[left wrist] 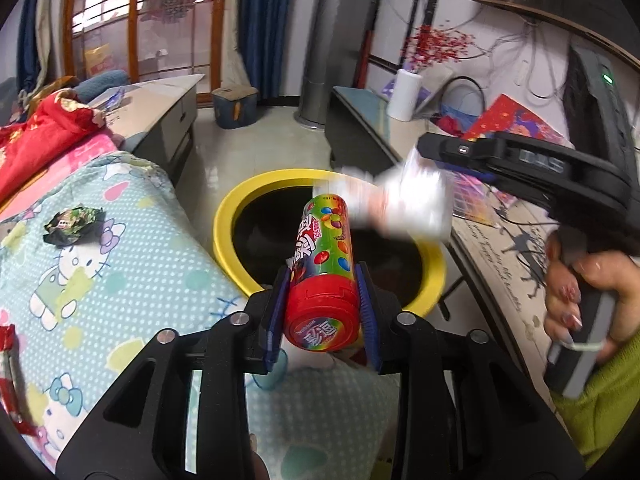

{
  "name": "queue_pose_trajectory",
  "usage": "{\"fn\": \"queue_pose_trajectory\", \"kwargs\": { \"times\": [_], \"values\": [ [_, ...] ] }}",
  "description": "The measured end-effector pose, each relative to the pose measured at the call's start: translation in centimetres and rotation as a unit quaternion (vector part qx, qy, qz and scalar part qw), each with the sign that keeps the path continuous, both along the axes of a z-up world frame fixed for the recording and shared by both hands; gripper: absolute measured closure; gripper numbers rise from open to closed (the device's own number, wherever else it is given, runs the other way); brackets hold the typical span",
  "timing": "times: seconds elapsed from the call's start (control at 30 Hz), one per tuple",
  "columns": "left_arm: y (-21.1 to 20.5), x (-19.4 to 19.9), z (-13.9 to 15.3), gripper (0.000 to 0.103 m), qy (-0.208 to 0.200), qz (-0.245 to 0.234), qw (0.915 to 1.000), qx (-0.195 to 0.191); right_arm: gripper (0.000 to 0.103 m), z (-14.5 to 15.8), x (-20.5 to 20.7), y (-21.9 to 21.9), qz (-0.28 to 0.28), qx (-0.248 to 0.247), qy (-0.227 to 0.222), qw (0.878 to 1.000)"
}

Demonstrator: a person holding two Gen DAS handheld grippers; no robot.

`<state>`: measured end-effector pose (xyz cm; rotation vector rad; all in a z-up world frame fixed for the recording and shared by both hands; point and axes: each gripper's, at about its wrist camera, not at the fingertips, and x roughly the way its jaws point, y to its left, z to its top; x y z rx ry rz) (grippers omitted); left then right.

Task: Collect trash
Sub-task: 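Open both tools to drop the white bag and candy tube into the bin, then move both open tools back over the remaining trash on the bed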

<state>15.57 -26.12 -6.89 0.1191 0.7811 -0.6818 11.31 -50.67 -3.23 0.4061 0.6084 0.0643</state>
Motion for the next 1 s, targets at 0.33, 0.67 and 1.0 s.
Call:
{"fn": "queue_pose_trajectory", "kwargs": {
  "times": [0.33, 0.67, 1.0],
  "values": [
    [2.1, 0.0, 0.9, 0.025, -0.008, 0.038, 0.9988, -0.032, 0.052, -0.9, 0.1, 0.1, -0.02, -0.02, 0.011, 1.0],
    [5.0, -0.9, 2.2, 0.012, -0.024, 0.076, 0.9954, -0.053, 0.05, -0.6, -0.2, 0.5, -0.022, -0.036, 0.001, 0.999],
    [8.1, -1.5, 3.7, 0.011, -0.044, 0.119, 0.9899, -0.063, 0.045, 0.4, -0.3, 2.7, -0.003, -0.051, -0.01, 0.999]
  ]
}}
